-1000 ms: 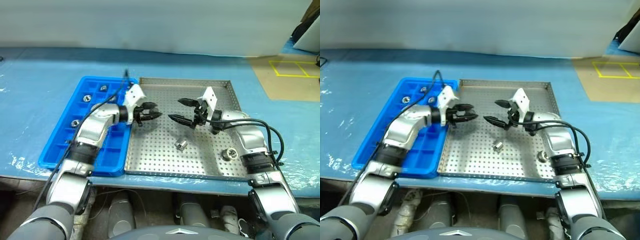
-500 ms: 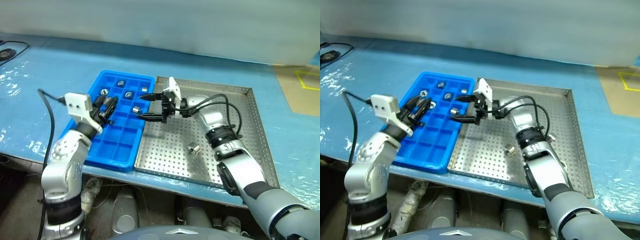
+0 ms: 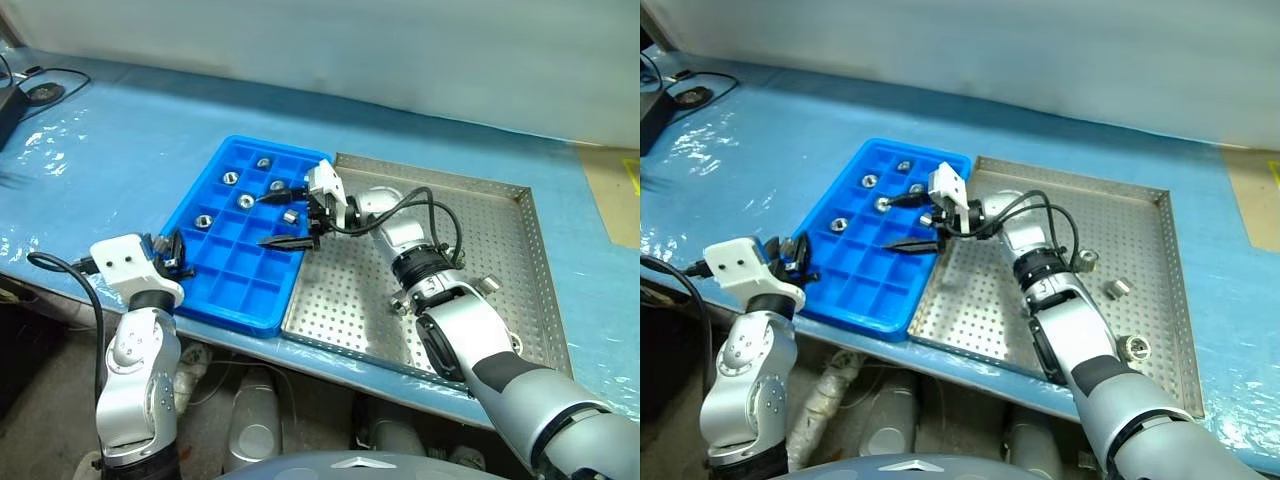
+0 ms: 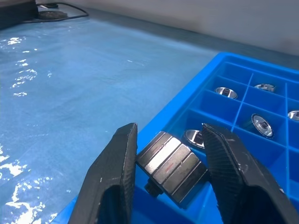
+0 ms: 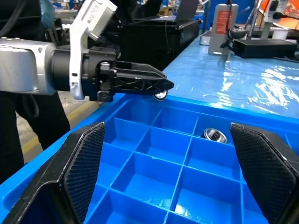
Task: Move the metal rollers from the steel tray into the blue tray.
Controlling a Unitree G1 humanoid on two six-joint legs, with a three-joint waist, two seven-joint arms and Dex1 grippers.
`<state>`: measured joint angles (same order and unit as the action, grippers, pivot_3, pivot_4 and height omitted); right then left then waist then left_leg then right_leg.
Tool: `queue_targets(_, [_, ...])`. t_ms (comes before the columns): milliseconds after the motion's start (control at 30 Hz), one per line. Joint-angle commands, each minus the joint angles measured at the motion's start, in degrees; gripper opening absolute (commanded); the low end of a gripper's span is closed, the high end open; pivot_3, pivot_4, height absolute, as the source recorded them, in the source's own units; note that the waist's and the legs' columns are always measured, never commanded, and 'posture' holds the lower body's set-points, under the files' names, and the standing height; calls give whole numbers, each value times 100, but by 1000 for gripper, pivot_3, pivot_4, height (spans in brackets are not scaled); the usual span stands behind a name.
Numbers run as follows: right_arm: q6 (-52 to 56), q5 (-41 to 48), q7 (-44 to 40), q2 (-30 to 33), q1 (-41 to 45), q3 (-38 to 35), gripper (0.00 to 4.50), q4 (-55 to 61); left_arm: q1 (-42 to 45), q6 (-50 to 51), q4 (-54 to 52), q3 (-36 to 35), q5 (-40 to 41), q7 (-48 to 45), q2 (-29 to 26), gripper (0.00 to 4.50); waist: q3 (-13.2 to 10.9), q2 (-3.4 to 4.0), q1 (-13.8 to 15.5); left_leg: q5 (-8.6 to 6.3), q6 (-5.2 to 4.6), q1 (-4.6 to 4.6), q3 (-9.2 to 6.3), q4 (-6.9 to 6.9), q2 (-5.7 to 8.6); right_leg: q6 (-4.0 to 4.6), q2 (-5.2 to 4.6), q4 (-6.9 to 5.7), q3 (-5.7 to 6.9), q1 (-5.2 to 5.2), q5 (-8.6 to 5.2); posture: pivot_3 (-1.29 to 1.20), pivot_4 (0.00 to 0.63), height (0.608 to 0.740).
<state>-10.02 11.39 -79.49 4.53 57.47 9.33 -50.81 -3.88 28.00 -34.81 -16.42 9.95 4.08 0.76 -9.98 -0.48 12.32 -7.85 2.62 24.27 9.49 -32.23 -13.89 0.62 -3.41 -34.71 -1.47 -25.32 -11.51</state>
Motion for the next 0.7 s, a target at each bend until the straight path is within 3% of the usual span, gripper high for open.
queue_targets(33, [-119,99,-35,20,14,-152,4500,218,-85,-46,-245,-50,-18,193,70,1778,0,0,-4,0,0,0,0,0,0,0,0,0,0,0,0,429,150,740])
queue_targets(267, [-139,36,185,164,-104,-195,4500,260,-446,135,-343,11,-114,532,239,1778,0,0,-35,0,0,1,0,0,2,-1,-1,2,0,0,-1,398,150,740])
queue_targets(533, [64,103,480,435,-302,-350,4500,645,532,307,275,12,628,-342,-377,4483,0,0,-54,1,1,-3,-3,-2,3,-1,0,-6,-1,1,0,258,150,740])
queue_targets(700, [421,138,822,898,-761,-500,4500,1393,1607,289,1240,371,1066,-1735,-1346,4483,1,1,-143,6,8,-7,-2,-12,10,-1,3,-9,0,3,0,96,150,740])
